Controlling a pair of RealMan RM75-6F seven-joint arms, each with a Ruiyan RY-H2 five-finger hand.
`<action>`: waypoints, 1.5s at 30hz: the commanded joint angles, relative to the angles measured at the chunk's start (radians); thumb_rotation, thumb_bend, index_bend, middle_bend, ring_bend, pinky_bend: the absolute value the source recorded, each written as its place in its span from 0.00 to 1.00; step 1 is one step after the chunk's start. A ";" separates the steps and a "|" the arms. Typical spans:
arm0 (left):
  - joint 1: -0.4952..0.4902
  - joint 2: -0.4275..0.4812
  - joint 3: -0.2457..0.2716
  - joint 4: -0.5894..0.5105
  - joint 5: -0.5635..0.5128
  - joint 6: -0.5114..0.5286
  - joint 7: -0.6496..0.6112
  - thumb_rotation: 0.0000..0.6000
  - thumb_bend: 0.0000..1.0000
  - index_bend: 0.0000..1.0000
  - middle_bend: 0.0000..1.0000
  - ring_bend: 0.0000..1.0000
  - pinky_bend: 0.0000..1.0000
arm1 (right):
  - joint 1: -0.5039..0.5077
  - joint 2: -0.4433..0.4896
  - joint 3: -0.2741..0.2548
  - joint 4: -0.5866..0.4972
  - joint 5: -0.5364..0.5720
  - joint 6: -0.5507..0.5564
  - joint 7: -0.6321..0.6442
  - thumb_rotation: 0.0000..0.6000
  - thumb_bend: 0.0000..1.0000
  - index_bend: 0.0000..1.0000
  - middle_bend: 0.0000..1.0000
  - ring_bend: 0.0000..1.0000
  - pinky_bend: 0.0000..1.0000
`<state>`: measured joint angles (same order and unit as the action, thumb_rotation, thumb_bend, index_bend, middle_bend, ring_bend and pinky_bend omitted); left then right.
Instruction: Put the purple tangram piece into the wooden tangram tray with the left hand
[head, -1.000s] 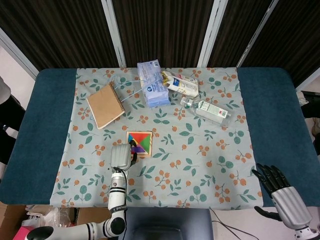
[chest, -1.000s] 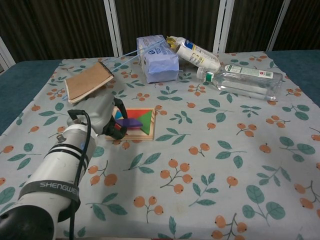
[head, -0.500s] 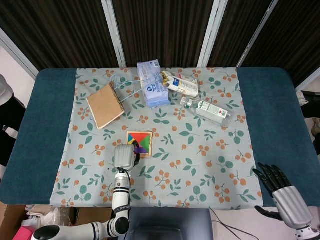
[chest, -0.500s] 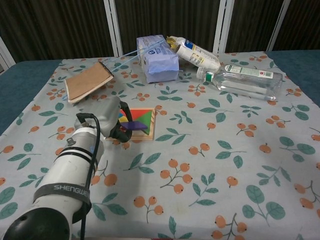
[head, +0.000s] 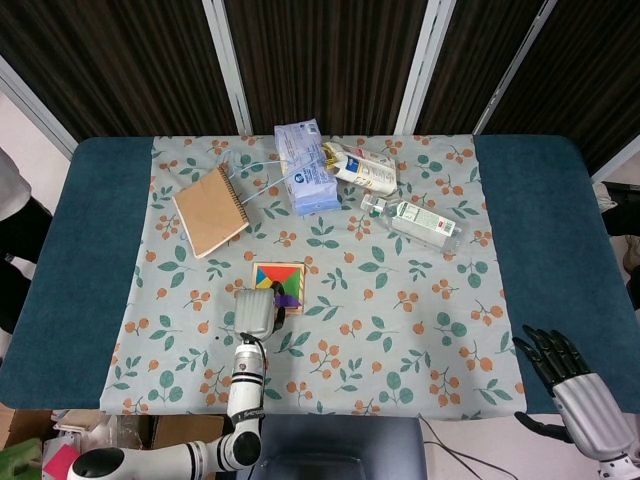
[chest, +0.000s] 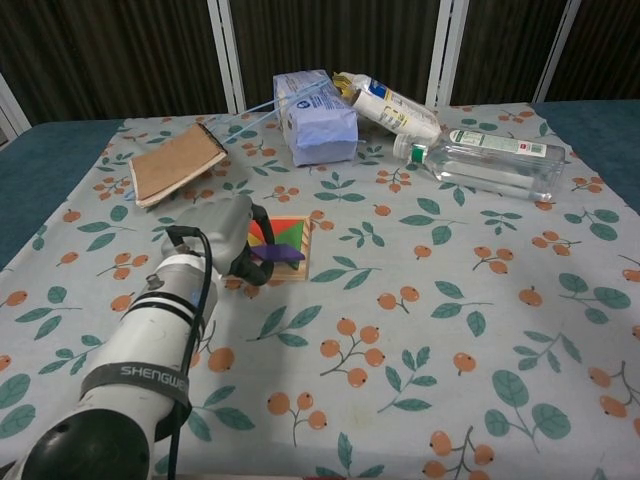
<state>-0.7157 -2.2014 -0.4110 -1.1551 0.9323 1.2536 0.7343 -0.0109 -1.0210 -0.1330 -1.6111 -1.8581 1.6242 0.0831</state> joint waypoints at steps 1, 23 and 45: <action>-0.001 0.005 0.000 0.000 -0.003 -0.004 -0.001 1.00 0.39 0.55 1.00 1.00 1.00 | 0.000 -0.001 0.000 0.001 0.000 -0.001 -0.002 1.00 0.16 0.00 0.00 0.00 0.00; 0.005 0.071 0.019 -0.063 -0.053 -0.032 0.015 1.00 0.41 0.39 1.00 1.00 1.00 | -0.004 -0.005 0.000 -0.001 -0.003 0.000 -0.015 1.00 0.16 0.00 0.00 0.00 0.00; 0.020 0.114 0.054 -0.121 -0.076 -0.021 0.013 1.00 0.40 0.37 1.00 1.00 1.00 | -0.006 -0.007 -0.002 0.002 -0.010 0.001 -0.018 1.00 0.16 0.00 0.00 0.00 0.00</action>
<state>-0.6951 -2.0868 -0.3577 -1.2767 0.8567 1.2333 0.7484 -0.0164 -1.0286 -0.1351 -1.6096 -1.8676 1.6256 0.0650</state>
